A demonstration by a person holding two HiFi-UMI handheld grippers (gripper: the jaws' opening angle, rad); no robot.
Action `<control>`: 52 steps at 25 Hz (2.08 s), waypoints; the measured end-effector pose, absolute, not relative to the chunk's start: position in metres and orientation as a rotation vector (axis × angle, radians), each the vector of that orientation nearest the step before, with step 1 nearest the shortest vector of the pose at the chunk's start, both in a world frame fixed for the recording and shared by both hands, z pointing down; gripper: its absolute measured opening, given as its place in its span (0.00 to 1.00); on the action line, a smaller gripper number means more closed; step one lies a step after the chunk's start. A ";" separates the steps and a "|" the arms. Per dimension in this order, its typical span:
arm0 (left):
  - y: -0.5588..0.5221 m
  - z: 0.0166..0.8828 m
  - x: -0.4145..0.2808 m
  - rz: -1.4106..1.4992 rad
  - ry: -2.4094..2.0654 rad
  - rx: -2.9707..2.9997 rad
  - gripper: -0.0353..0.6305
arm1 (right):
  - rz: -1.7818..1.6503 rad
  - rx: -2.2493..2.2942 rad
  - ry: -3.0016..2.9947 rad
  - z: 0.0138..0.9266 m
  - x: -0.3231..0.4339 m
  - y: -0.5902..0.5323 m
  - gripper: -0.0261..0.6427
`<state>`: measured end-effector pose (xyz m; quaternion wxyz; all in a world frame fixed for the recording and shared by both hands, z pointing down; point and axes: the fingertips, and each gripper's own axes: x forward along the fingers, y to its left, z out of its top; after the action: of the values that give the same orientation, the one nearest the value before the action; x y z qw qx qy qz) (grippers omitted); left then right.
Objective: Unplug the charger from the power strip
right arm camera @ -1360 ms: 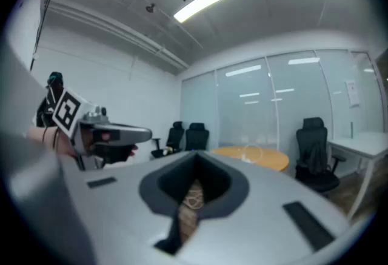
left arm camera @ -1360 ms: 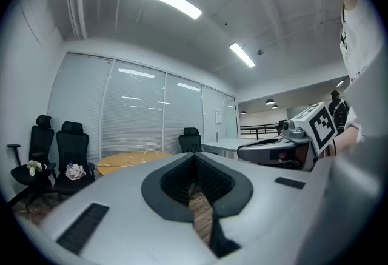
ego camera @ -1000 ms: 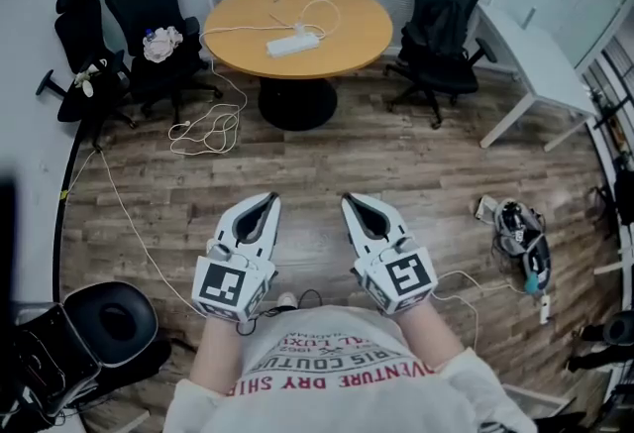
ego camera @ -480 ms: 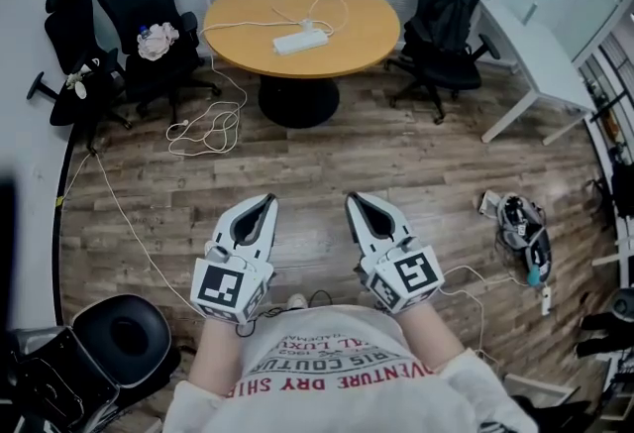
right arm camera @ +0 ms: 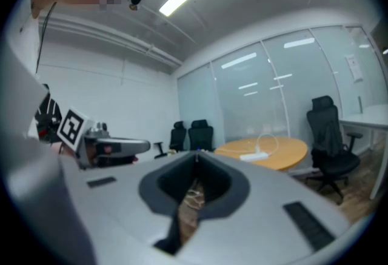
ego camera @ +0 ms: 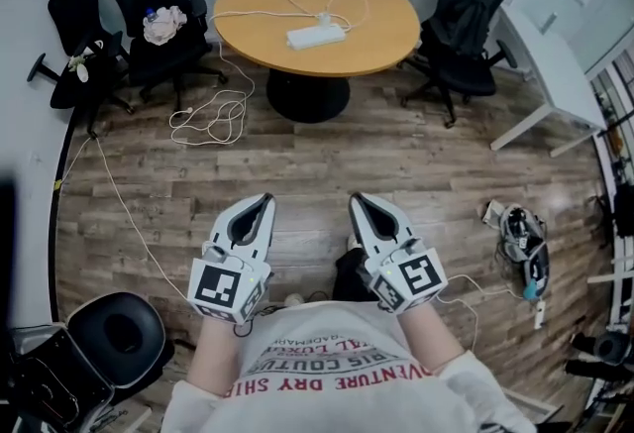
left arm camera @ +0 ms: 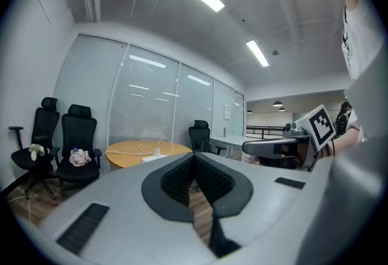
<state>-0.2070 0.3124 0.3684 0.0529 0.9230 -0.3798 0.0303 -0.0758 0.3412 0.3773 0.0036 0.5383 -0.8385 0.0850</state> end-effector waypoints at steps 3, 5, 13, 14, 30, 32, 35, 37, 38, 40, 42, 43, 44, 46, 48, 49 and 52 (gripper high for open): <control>0.289 0.373 -0.199 0.093 -1.227 2.772 0.10 | 0.269 1.635 -2.662 0.383 -0.062 0.309 0.08; 0.271 0.376 -0.189 0.099 -1.281 2.751 0.10 | 0.278 1.596 -2.682 0.388 -0.051 0.284 0.08; 0.184 0.363 -0.119 0.118 -1.459 2.712 0.10 | 0.233 1.442 -2.732 0.380 0.023 0.177 0.08; 0.173 0.362 -0.105 0.119 -1.464 2.712 0.10 | 0.228 1.434 -2.731 0.380 0.036 0.166 0.08; 0.046 0.394 0.019 0.219 -1.391 2.682 0.10 | 0.443 1.422 -2.647 0.427 0.163 0.054 0.08; 0.029 0.398 0.019 0.208 -1.365 2.693 0.10 | 0.429 1.402 -2.631 0.432 0.158 0.040 0.08; -0.008 0.405 0.020 0.205 -1.315 2.717 0.10 | 0.389 1.429 -2.602 0.436 0.154 0.007 0.08; -0.041 0.404 0.022 0.192 -1.286 2.749 0.10 | 0.385 1.462 -2.586 0.436 0.153 -0.024 0.08; -0.060 0.402 0.021 0.186 -1.274 2.763 0.10 | 0.381 1.474 -2.578 0.435 0.151 -0.040 0.08; -0.097 0.398 0.017 0.175 -1.249 2.780 0.10 | 0.368 1.493 -2.560 0.433 0.145 -0.074 0.08; -0.133 0.394 0.009 0.170 -1.229 2.791 0.10 | 0.352 1.516 -2.544 0.429 0.137 -0.108 0.08; -0.150 0.392 0.005 0.167 -1.221 2.797 0.10 | 0.346 1.526 -2.538 0.426 0.133 -0.125 0.08; -0.167 0.389 0.001 0.163 -1.213 2.801 0.10 | 0.338 1.536 -2.533 0.423 0.128 -0.142 0.08; -0.199 0.388 -0.010 0.158 -1.203 2.800 0.10 | 0.324 1.548 -2.517 0.419 0.119 -0.174 0.08; -0.228 0.393 -0.021 0.162 -1.208 2.783 0.10 | 0.322 1.549 -2.494 0.421 0.110 -0.201 0.08; -0.240 0.397 -0.026 0.164 -1.209 2.773 0.10 | 0.327 1.549 -2.482 0.424 0.106 -0.212 0.08; -0.268 0.408 -0.037 0.171 -1.180 2.760 0.10 | 0.353 1.555 -2.447 0.435 0.097 -0.241 0.08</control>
<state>-0.0365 -0.2682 0.4083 0.0674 0.9160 -0.3915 0.0567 0.0973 -0.2405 0.4350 0.1104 0.5293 -0.8326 0.1201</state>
